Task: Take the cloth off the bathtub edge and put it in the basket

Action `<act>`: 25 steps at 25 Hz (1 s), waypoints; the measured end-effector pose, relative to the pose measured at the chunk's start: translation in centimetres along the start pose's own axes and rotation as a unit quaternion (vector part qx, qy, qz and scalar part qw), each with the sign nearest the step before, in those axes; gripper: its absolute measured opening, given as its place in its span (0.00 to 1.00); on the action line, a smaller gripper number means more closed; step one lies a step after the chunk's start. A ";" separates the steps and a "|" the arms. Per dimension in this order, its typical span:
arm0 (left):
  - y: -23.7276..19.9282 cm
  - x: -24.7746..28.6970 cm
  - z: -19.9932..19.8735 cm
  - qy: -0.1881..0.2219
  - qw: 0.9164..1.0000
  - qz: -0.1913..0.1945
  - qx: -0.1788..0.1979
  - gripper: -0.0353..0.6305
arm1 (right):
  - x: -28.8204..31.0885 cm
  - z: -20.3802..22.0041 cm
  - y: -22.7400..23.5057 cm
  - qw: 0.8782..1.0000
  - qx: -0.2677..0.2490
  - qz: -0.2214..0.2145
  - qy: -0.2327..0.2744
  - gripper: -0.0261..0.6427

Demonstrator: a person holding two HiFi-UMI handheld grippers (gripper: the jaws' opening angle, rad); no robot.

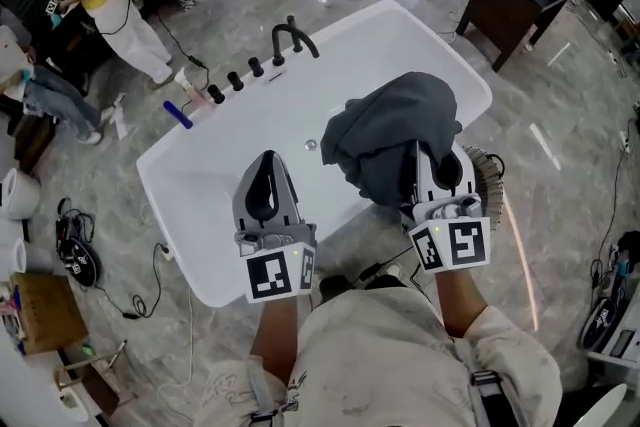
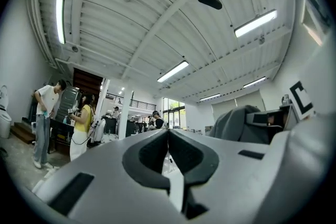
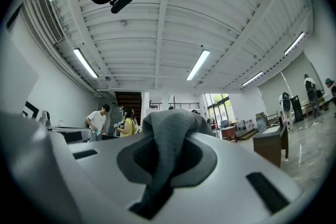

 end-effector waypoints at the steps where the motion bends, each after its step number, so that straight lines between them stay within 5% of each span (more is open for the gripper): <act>1: 1.7 0.8 -0.1 0.000 1.000 0.008 0.000 0.06 | -0.4 -0.3 1.9 1.000 0.001 0.008 0.000 0.07; 18: 24.1 11.3 0.9 0.013 0.991 0.135 0.006 0.06 | -7.9 -2.8 25.7 0.992 -0.007 0.124 0.031 0.07; 25: 29.3 13.5 0.6 0.008 0.983 0.184 0.009 0.06 | -10.6 -3.6 30.8 0.983 -0.012 0.179 0.030 0.07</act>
Point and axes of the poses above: the fingertips, and each gripper's own axes: x forward along the fingers, y to its right, z out of its underside, the point moved 7 cm from there along -x, backward along the fingers, and after that the axes turned 13 degrees about z, right-handed, at the moved point
